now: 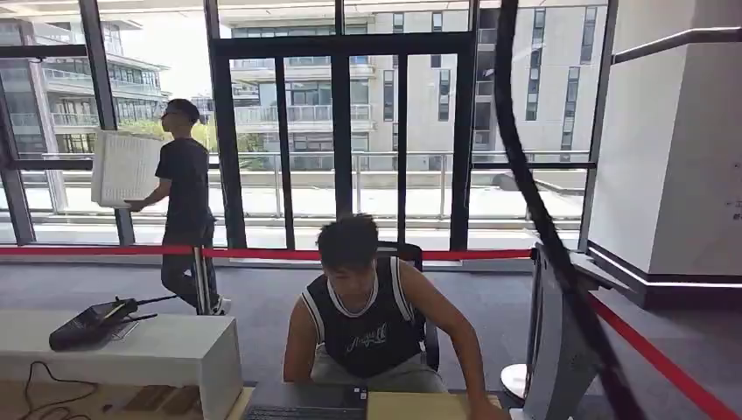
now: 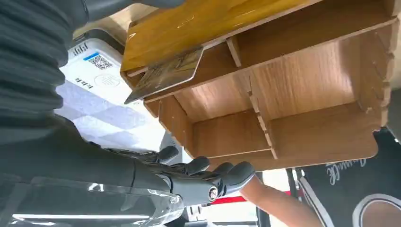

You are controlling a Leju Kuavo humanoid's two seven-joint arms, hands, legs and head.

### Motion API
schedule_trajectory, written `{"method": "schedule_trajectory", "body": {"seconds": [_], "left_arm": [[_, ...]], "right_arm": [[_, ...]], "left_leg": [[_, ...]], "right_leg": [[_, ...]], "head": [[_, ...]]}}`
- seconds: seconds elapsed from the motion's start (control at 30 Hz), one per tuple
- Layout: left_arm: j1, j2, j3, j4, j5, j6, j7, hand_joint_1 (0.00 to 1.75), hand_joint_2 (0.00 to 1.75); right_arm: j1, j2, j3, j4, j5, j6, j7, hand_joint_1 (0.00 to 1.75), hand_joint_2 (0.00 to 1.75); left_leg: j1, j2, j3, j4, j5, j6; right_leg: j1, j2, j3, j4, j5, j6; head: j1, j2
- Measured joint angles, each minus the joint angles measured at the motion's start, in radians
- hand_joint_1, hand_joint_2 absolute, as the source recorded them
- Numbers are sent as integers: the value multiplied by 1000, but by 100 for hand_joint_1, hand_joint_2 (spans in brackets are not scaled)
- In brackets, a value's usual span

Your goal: Pass the card to the sensor for recognition and then transmit it.

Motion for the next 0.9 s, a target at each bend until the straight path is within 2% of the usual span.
{"method": "schedule_trajectory", "body": {"seconds": [0.33, 0.9], "left_arm": [[0, 0, 0, 0, 0, 0, -7, 0, 0], [0, 0, 0, 0, -6, 0, -1, 0, 0]], "right_arm": [[-25, 0, -8, 70, -42, -53, 7, 0, 175], [-25, -4, -18, 113, -52, -57, 5, 0, 175]], "left_leg": [[0, 0, 0, 0, 0, 0], [0, 0, 0, 0, 0, 0]], "right_leg": [[0, 0, 0, 0, 0, 0], [0, 0, 0, 0, 0, 0]], "head": [[0, 0], [0, 0]]}}
